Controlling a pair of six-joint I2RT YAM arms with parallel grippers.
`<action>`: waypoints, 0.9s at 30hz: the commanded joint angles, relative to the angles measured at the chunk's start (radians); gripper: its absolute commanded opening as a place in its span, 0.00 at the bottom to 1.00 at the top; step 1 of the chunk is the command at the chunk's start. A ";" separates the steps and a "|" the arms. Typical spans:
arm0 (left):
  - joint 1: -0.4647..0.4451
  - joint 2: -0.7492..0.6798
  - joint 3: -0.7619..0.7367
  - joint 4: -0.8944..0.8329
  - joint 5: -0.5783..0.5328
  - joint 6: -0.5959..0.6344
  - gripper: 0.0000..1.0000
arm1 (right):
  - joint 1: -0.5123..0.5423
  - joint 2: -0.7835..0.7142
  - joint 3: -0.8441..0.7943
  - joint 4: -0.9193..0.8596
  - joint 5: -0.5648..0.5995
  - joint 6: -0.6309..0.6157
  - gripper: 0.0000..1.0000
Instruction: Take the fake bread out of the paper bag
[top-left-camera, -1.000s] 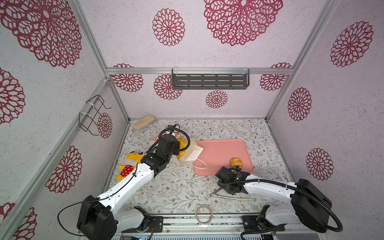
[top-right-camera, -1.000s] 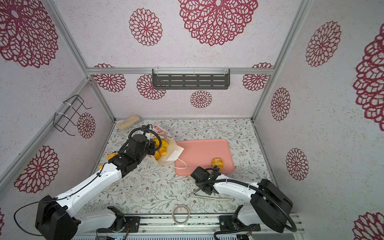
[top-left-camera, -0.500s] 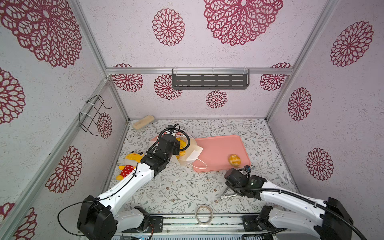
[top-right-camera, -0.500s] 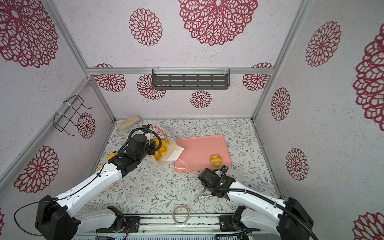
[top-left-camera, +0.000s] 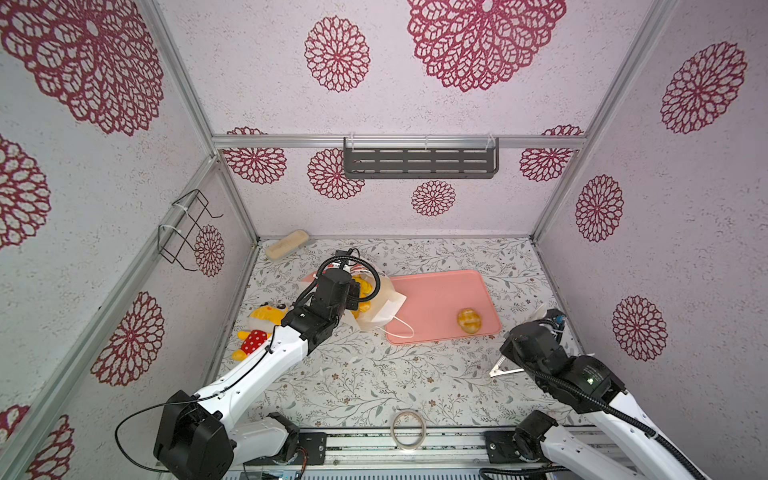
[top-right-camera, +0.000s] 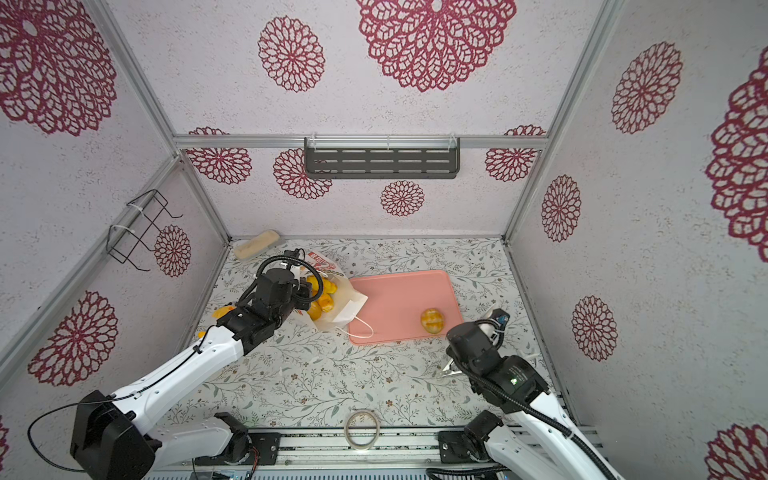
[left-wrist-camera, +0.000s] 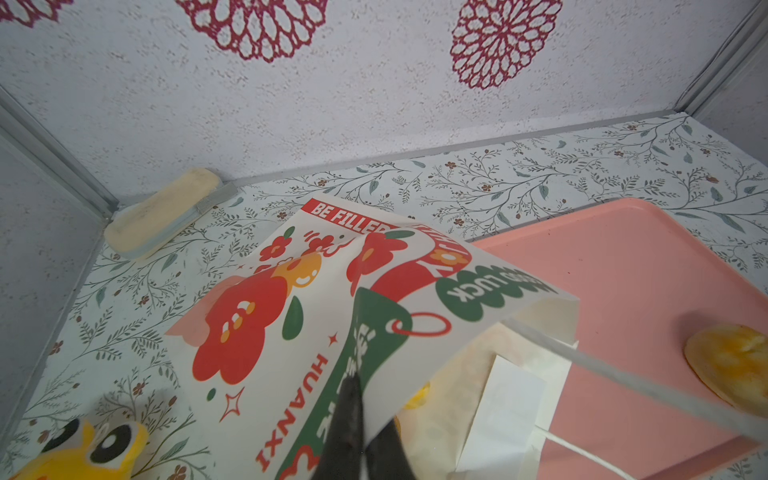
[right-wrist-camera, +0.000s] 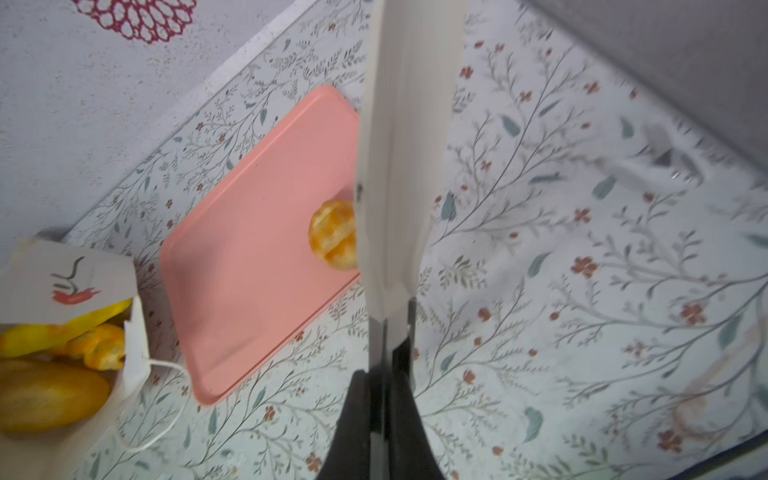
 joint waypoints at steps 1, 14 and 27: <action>-0.008 -0.009 0.004 0.015 0.014 0.004 0.00 | -0.239 0.119 0.088 0.159 -0.112 -0.556 0.00; -0.008 -0.006 -0.016 0.034 0.015 -0.019 0.00 | -0.652 0.729 0.206 0.698 -0.414 -1.244 0.00; -0.005 0.010 0.017 0.004 -0.002 0.016 0.00 | -0.652 1.139 0.434 0.809 -0.474 -1.214 0.29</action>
